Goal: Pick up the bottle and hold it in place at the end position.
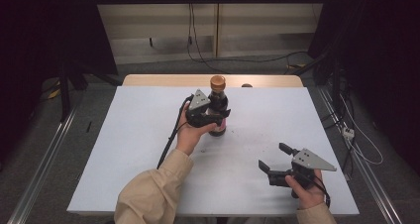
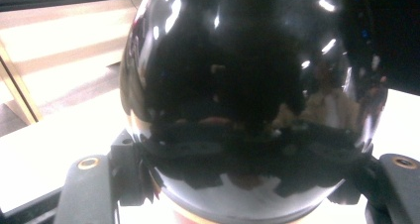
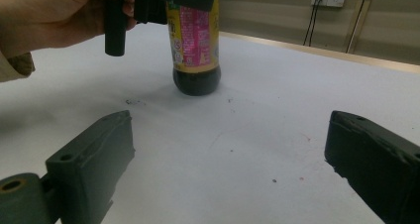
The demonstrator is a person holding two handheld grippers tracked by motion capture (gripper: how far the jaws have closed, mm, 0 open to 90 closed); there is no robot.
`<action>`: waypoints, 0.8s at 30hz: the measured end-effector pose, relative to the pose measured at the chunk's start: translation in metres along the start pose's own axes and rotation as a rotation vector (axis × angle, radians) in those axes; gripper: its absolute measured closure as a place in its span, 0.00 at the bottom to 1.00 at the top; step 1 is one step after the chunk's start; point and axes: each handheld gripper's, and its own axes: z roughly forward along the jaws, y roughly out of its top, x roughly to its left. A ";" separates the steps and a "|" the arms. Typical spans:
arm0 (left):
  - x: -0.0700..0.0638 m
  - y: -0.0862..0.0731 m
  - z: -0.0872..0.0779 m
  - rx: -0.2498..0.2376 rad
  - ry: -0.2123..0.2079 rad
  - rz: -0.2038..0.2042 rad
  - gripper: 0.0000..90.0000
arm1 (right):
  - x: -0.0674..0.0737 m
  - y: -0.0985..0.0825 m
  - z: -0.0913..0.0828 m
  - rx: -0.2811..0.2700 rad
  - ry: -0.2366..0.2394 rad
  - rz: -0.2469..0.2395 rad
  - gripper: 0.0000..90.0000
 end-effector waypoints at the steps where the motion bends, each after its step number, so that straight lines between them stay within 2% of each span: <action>1: 0.000 0.000 0.000 -0.004 -0.001 -0.001 0.33 | 0.000 0.001 0.001 0.003 0.001 0.001 0.05; 7: 0.000 0.001 0.000 0.008 0.001 0.000 0.33 | 0.001 0.008 0.007 0.012 0.012 0.012 0.06; 11: -0.001 0.001 0.000 0.010 0.012 -0.018 0.33 | 0.002 0.013 0.010 0.021 0.022 0.013 0.06; 13: -0.001 0.001 0.000 0.015 0.012 -0.010 0.33 | 0.003 0.015 0.012 0.023 0.027 0.013 0.06; 24: -0.001 0.001 -0.001 0.016 0.008 -0.022 0.33 | -0.004 0.033 0.029 0.026 0.037 0.030 0.06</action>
